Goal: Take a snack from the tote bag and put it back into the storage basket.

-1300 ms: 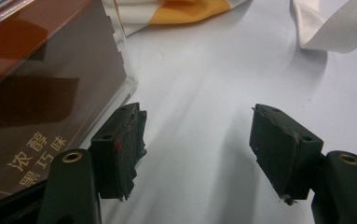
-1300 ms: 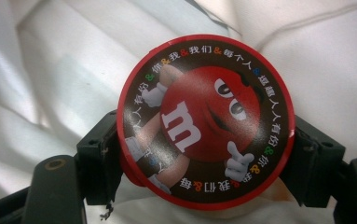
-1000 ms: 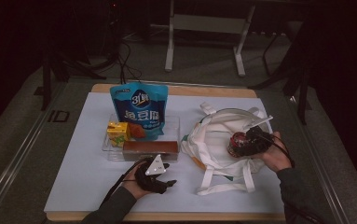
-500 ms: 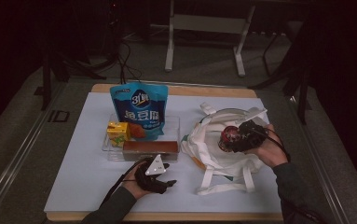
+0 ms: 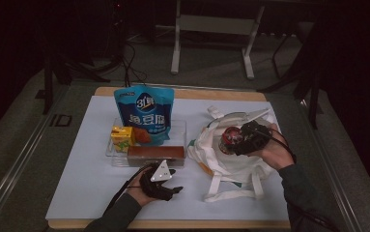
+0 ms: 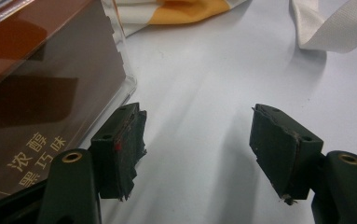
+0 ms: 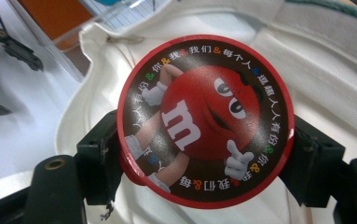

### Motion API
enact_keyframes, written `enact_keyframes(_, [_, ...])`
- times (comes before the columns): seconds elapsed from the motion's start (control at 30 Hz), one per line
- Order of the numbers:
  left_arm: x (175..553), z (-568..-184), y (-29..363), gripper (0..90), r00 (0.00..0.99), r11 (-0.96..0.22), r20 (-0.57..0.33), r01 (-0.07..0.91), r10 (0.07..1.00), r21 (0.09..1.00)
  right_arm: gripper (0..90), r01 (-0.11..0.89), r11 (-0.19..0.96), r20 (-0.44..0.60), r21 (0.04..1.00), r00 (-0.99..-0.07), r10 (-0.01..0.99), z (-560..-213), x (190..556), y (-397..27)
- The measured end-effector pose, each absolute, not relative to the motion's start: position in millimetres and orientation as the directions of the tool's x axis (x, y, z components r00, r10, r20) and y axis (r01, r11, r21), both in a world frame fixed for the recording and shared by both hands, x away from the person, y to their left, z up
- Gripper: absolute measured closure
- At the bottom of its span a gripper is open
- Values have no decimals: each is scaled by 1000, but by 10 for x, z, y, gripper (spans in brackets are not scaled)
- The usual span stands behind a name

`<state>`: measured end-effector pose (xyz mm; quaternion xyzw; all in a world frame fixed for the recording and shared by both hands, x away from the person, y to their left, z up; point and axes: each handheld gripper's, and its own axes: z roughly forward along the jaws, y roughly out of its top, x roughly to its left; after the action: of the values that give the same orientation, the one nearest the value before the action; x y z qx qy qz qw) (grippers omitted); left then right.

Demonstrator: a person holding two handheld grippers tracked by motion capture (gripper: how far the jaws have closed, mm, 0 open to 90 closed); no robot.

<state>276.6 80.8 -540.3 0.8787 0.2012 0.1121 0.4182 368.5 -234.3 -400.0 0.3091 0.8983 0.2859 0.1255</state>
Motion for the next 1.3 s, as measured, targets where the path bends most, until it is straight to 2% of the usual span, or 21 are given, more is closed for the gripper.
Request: enact_keyframes(1.3, [2767, -5401, 811, 344, 894, -571, 28, 260, 447, 779, 254, 382, 670, -53, 636, -845, 532, -3656, 3679, -1831])
